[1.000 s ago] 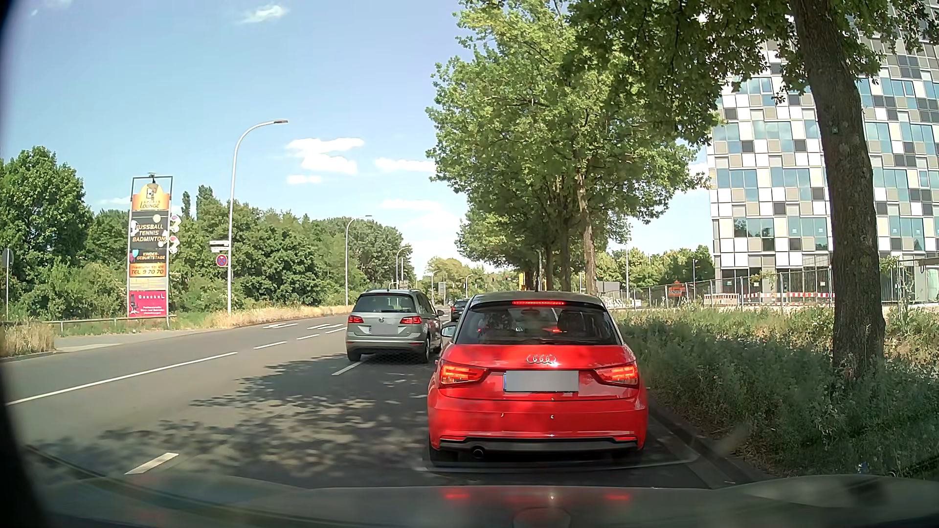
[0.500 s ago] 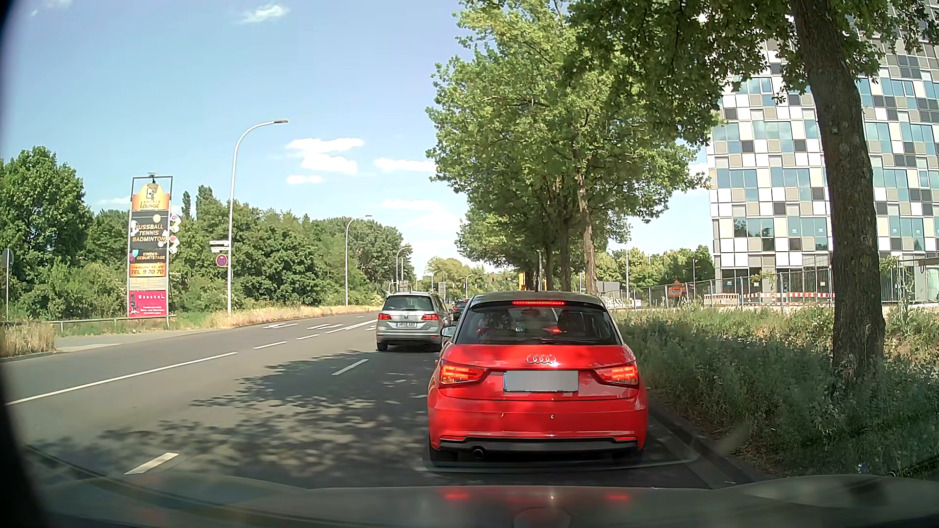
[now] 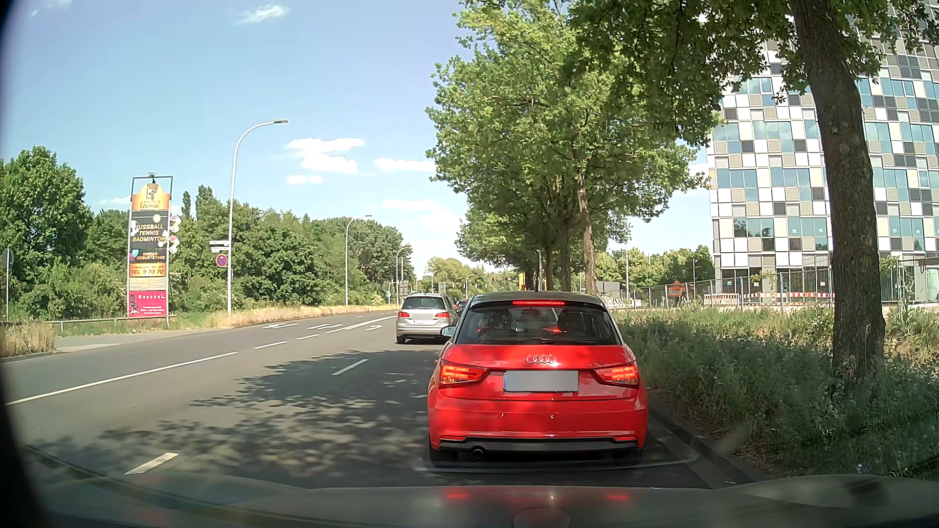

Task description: Follow the waypoints while adhering to traffic rules and regulations

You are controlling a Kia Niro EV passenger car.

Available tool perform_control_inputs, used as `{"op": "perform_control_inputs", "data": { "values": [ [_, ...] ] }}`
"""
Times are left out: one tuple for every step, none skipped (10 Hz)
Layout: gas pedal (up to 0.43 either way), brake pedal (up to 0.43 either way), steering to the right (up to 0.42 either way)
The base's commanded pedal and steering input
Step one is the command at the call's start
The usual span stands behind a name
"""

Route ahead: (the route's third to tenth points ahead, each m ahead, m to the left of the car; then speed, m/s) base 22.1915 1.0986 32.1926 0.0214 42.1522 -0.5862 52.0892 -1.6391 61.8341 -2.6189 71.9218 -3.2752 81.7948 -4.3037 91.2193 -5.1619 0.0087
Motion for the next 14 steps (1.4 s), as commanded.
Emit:
{"op": "perform_control_inputs", "data": {
  "values": [
    [0.000, 0.226, 0.000],
    [0.000, 0.226, 0.000],
    [0.000, 0.226, 0.000],
    [0.000, 0.226, 0.000],
    [0.000, 0.226, 0.000],
    [0.000, 0.226, 0.000],
    [0.000, 0.226, 0.000],
    [0.000, 0.226, 0.000],
    [0.000, 0.226, 0.001],
    [0.000, 0.226, 0.000],
    [0.000, 0.220, 0.000],
    [0.000, 0.220, 0.000],
    [0.000, 0.220, 0.000],
    [0.000, 0.226, 0.000]
  ]
}}
